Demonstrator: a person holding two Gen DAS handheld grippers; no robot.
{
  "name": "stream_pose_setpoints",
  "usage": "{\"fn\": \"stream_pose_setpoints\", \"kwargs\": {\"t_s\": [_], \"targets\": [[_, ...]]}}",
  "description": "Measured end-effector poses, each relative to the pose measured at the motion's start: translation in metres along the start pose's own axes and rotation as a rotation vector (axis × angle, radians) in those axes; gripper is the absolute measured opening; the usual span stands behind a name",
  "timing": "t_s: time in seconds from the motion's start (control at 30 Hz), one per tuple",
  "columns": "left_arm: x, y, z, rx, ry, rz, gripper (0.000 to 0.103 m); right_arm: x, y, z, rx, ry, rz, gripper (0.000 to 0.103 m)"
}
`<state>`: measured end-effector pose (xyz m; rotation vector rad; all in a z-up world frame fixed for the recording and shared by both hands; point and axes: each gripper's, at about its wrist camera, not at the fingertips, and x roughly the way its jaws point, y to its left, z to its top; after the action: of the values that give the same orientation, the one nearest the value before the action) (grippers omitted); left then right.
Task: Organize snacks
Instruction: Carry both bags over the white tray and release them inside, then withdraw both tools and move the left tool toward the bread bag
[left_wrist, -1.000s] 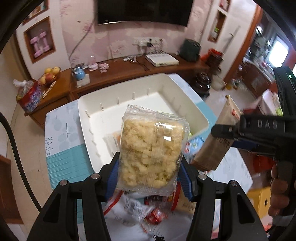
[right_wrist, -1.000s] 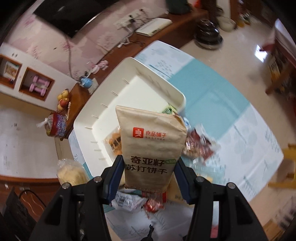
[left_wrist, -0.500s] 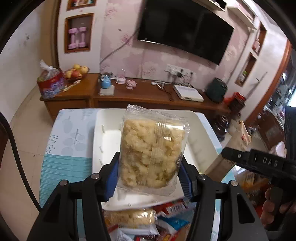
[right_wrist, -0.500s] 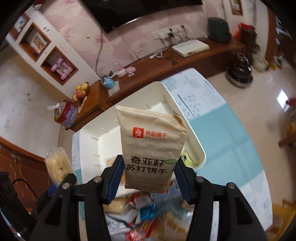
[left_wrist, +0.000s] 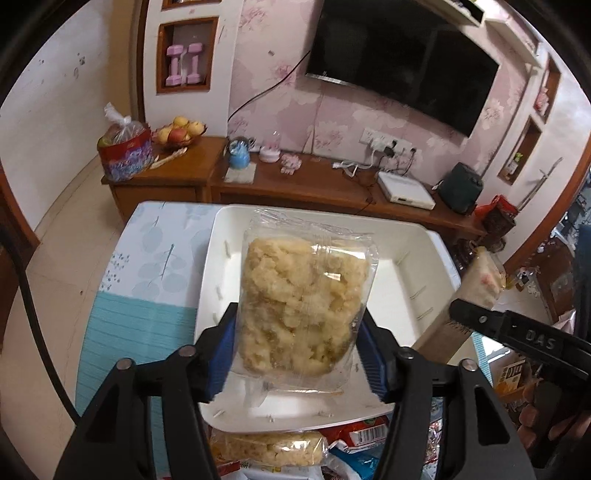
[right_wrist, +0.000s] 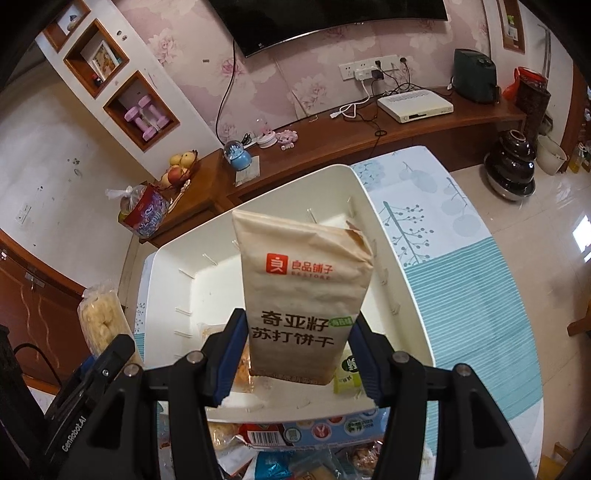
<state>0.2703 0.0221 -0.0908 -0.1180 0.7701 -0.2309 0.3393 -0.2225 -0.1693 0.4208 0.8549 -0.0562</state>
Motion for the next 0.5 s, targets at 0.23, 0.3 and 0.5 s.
{"fn": "stream_pose_setpoints", "kwargs": {"t_s": [0.23, 0.3, 0.5], "targets": [[-0.008, 0.008, -0.001, -0.019, -0.014, -0.008, 0.082, -0.008, 0.003, 0.000, -0.024, -0.040, -0.011, 0.073], [-0.009, 0.009, -0.002, -0.017, -0.010, -0.010, 0.082, -0.009, 0.003, 0.000, -0.020, -0.044, -0.015, 0.073], [-0.019, 0.017, -0.008, -0.016, -0.002, -0.020, 0.082, -0.021, 0.004, -0.010, -0.014, -0.065, -0.027, 0.073]]}}
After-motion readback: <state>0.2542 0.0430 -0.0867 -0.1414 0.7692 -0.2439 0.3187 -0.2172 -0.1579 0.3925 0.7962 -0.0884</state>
